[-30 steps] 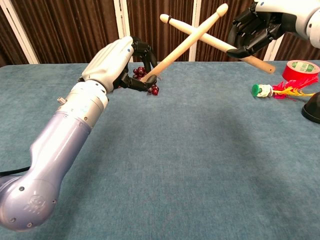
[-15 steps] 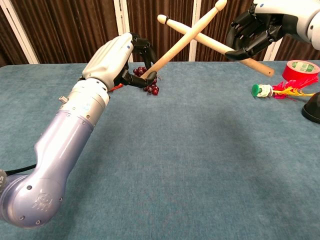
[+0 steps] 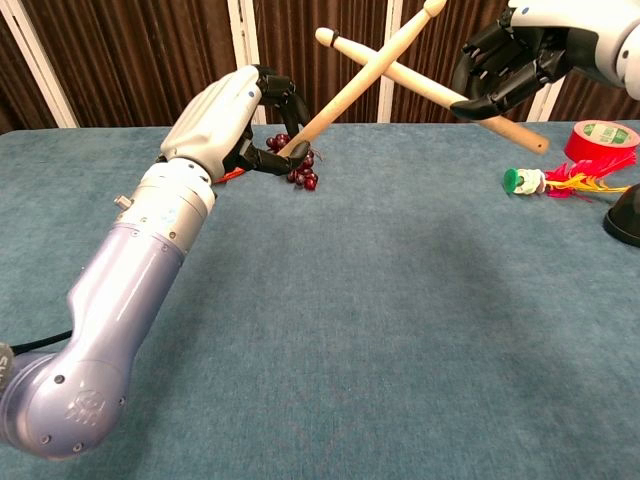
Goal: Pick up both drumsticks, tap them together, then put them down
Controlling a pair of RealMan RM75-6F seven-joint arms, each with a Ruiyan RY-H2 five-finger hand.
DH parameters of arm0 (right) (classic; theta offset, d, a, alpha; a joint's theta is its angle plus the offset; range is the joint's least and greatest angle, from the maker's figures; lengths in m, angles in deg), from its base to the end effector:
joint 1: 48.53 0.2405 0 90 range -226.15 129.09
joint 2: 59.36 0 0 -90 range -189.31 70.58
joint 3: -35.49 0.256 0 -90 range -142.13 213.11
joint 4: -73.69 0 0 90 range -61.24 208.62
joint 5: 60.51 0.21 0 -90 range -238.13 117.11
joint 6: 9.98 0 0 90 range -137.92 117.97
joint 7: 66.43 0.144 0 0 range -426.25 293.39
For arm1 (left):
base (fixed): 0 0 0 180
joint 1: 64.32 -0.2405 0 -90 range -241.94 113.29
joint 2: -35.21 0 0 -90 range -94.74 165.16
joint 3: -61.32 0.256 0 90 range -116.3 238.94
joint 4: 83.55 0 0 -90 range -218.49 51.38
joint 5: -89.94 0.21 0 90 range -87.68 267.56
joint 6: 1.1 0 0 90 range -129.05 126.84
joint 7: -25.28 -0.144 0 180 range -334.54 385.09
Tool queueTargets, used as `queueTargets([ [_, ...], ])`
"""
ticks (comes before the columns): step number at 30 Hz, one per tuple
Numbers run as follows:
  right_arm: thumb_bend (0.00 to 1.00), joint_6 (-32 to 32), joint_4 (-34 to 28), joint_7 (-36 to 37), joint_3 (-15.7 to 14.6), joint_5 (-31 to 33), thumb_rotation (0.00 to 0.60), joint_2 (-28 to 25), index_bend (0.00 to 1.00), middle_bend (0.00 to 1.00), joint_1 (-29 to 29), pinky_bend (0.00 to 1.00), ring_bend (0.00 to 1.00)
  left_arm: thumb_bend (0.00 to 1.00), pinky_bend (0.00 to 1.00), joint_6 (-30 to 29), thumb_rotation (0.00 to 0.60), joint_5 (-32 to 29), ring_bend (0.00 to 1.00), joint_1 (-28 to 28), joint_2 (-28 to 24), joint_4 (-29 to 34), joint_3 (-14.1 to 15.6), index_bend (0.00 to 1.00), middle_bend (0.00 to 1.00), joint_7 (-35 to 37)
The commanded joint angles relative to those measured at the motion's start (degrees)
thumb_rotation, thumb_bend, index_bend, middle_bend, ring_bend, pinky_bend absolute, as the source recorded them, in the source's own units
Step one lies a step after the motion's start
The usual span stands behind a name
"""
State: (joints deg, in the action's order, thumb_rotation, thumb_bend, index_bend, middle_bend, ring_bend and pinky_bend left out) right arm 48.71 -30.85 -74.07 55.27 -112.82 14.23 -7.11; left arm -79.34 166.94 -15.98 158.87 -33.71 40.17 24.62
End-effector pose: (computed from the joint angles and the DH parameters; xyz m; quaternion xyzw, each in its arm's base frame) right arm -0.1103 -0.3524 0.0789 0.6087 -0.5029 0.4861 0.3745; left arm -0.0634 0.3522 -0.0852 -0.5583 -0.3654 -0.6154 0.4197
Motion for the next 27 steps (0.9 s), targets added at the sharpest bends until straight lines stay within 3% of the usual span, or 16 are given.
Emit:
queueTargets([
  [1, 0.5, 0.1, 0.1, -0.1, -0.1, 0.1, 0.6, 0.1, 0.75, 0.62, 0.1, 0.09, 0.47, 0.58, 0.0, -0.5, 0.6, 0.4, 0.09, -0.1, 0.3, -0.4, -0.1, 0.58, 0.59, 0.9],
  [19, 0.5, -0.8, 3.5, 0.9, -0.6, 2.4, 0.6, 0.0, 0.75, 0.62, 0.3, 0.09, 0.47, 0.58, 0.0, -0.8, 0.6, 1.5, 0.09, -1.9, -1.9, -0.6, 1.6, 0.58, 0.59, 1.2],
  [25, 0.5, -0.4, 6.8, -0.2, -1.9, 2.1, 0.6, -0.7, 0.75, 0.62, -0.4, 0.09, 0.47, 0.58, 0.0, -2.0, 0.6, 3.4, 0.09, -4.3, -8.1, 4.9, 3.6, 0.58, 0.59, -2.0],
  [27, 0.5, 0.4, 8.3, -0.2, -3.7, 0.0, 0.6, -0.8, 0.75, 0.62, -1.7, 0.09, 0.47, 0.58, 0.0, -2.7, 0.6, 5.8, 0.09, -6.2, -13.6, 6.8, 6.6, 0.58, 0.59, -4.8],
])
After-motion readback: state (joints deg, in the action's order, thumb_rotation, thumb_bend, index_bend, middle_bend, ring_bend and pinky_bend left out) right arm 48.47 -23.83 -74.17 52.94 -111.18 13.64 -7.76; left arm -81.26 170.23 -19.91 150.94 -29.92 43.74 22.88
